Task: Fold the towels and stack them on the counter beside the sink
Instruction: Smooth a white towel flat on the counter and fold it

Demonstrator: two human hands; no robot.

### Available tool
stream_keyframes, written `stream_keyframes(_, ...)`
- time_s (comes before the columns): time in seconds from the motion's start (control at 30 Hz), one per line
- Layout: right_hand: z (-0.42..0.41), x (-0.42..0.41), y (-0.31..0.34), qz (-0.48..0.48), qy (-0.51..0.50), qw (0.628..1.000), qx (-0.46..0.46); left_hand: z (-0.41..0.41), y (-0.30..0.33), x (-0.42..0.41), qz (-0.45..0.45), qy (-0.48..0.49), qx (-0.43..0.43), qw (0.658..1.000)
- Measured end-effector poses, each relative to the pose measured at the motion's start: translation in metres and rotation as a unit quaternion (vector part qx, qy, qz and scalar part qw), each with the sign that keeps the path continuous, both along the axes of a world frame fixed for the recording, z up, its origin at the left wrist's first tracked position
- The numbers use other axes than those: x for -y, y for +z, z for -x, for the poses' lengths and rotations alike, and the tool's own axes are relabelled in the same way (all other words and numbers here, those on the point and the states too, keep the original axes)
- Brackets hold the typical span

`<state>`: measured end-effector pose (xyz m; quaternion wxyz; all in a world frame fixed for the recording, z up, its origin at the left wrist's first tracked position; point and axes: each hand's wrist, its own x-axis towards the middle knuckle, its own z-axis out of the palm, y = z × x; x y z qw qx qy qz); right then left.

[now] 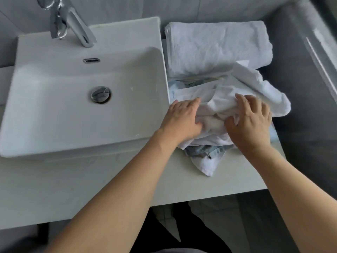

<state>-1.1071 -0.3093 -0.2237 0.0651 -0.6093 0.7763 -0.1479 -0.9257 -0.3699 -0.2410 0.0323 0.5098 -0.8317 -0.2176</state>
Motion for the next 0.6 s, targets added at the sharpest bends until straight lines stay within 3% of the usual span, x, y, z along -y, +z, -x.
stream_keyframes(0.07,0.008,0.006,0.002,-0.006,0.003,1.000,-0.009,0.005,-0.001,0.005,0.043,0.020,0.011,0.999)
stream_keyframes(0.13,0.016,0.009,0.004,0.004,0.020,1.000,0.000,0.009,0.004,0.007,0.049,0.043,-0.030,0.997)
stream_keyframes(0.2,0.023,0.010,0.008,0.014,0.040,0.999,0.018,0.013,0.018,0.005,0.000,0.138,-0.176,0.975)
stream_keyframes(0.27,0.024,0.011,0.014,0.015,0.056,0.997,0.046,0.018,0.039,0.000,-0.086,0.254,-0.362,0.893)
stream_keyframes(0.33,0.021,0.014,0.018,0.007,0.059,0.995,0.082,0.025,0.062,-0.004,-0.168,0.303,-0.531,0.773)
stream_keyframes(0.4,0.020,0.019,0.021,0.010,0.059,0.994,0.093,0.026,0.079,-0.007,-0.254,0.313,-0.639,0.655)
stream_keyframes(0.43,0.022,0.022,0.023,0.014,0.058,0.995,0.085,0.024,0.084,-0.007,-0.288,0.310,-0.658,0.623)
stream_keyframes(0.5,0.025,0.029,0.026,0.016,0.056,0.996,0.070,0.014,0.090,-0.006,-0.340,0.299,-0.642,0.618)
stream_keyframes(0.53,0.025,0.032,0.028,0.026,0.061,0.996,0.056,0.006,0.091,-0.006,-0.359,0.287,-0.617,0.639)
stream_keyframes(0.57,0.025,0.034,0.031,0.042,0.071,0.996,0.042,-0.002,0.093,-0.006,-0.371,0.266,-0.573,0.681)
stream_keyframes(0.6,0.023,0.035,0.034,0.060,0.079,0.994,0.038,-0.010,0.094,-0.006,-0.371,0.243,-0.500,0.744)
